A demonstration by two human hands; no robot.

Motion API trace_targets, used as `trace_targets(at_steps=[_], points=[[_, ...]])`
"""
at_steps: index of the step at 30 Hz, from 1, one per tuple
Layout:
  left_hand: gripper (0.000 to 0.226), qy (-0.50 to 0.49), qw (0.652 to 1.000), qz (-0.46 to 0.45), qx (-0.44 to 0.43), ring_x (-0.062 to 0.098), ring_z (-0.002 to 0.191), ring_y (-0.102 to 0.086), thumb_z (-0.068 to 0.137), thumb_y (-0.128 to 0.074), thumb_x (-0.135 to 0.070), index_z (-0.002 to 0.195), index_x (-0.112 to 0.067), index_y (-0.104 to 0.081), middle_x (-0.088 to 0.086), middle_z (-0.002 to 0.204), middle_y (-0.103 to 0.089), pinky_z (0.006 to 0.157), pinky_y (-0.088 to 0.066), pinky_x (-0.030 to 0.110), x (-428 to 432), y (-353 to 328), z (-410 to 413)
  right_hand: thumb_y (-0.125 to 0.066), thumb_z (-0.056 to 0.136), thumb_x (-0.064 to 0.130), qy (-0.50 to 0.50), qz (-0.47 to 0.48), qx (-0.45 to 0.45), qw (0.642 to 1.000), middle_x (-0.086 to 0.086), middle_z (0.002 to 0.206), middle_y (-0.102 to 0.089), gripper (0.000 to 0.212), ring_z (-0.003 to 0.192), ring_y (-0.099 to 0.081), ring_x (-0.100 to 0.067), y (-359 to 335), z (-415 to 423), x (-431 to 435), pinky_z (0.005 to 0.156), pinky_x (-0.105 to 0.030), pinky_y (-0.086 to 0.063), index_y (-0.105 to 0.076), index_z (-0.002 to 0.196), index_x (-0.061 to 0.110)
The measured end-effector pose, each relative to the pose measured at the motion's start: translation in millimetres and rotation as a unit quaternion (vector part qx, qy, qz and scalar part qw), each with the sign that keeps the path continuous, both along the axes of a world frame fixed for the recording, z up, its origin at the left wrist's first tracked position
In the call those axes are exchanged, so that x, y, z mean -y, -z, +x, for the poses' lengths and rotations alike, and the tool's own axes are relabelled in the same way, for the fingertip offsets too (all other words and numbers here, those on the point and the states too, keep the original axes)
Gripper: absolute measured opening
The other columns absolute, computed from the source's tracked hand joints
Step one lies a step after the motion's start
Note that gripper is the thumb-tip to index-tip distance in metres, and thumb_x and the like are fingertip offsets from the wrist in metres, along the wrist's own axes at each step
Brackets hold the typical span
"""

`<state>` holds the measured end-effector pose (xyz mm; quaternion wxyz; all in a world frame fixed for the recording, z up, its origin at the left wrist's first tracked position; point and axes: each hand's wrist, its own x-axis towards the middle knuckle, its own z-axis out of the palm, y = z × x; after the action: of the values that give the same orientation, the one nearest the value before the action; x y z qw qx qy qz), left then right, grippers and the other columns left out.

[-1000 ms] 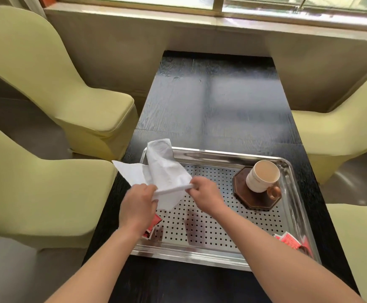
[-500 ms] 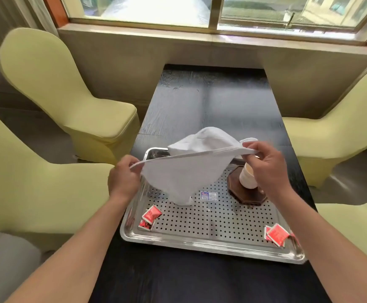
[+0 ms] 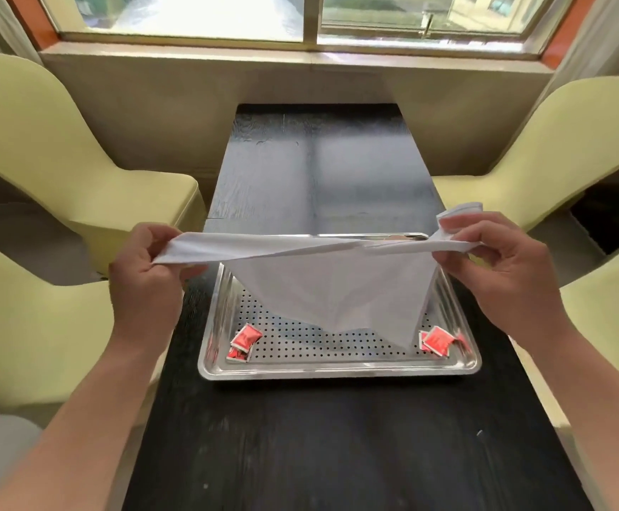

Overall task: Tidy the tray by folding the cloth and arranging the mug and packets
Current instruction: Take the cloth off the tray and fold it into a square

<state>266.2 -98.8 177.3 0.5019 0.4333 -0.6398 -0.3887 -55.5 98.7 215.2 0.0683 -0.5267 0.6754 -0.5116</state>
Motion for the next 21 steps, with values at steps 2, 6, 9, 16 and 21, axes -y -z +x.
trace_targets(at_steps=[2,6,9,16,21], points=[[0.023,0.007,0.998,-0.015,0.057,0.029,0.090,-0.066,0.086,-0.057,-0.001,0.100,-0.018,-0.064,-0.007,0.087,-0.066,0.076,-0.061,0.050,-16,8,9,-0.074,0.081,0.028,0.010,0.014,-0.005,1.000,-0.003,0.113,-0.070,0.021,0.106,-0.065,-0.014,4,7,-15,0.088,-0.023,-0.056,-0.072,0.088,0.008],[0.033,-0.005,0.990,-0.053,0.133,0.014,0.074,-0.056,0.079,-0.054,0.003,0.089,-0.028,-0.059,-0.016,0.083,-0.065,0.064,-0.046,0.019,-59,26,27,-0.073,0.077,0.036,0.017,0.033,-0.019,0.999,0.001,0.112,-0.070,0.027,0.106,-0.065,-0.016,15,14,-48,0.089,-0.038,-0.056,-0.071,0.082,0.009],[0.032,-0.014,0.983,-0.044,0.177,0.007,0.077,-0.056,0.084,-0.058,0.003,0.089,-0.028,-0.058,-0.024,0.088,-0.064,0.057,-0.040,0.013,-99,45,43,-0.072,0.077,0.039,-0.003,0.063,-0.032,0.997,0.007,0.112,-0.070,0.026,0.109,-0.064,-0.014,30,17,-77,0.088,-0.038,-0.054,-0.071,0.078,0.013],[0.050,0.007,0.956,0.110,0.273,0.003,0.100,-0.064,0.085,-0.057,0.013,0.093,-0.035,-0.070,-0.019,0.100,-0.073,0.078,-0.054,0.029,-200,99,78,-0.090,0.070,0.020,-0.023,0.217,-0.162,0.962,0.015,0.113,-0.070,0.022,0.110,-0.051,-0.010,99,27,-160,0.090,-0.030,-0.051,-0.070,0.076,0.028],[0.045,0.033,0.927,0.137,0.347,0.004,0.088,-0.064,0.082,-0.065,0.009,0.089,-0.035,-0.071,-0.018,0.091,-0.071,0.070,-0.048,0.014,-234,126,88,-0.094,0.061,0.028,-0.005,0.359,-0.208,0.910,0.020,0.113,-0.071,0.042,0.106,-0.041,-0.009,134,42,-200,0.081,-0.030,-0.051,-0.055,0.066,0.041]])
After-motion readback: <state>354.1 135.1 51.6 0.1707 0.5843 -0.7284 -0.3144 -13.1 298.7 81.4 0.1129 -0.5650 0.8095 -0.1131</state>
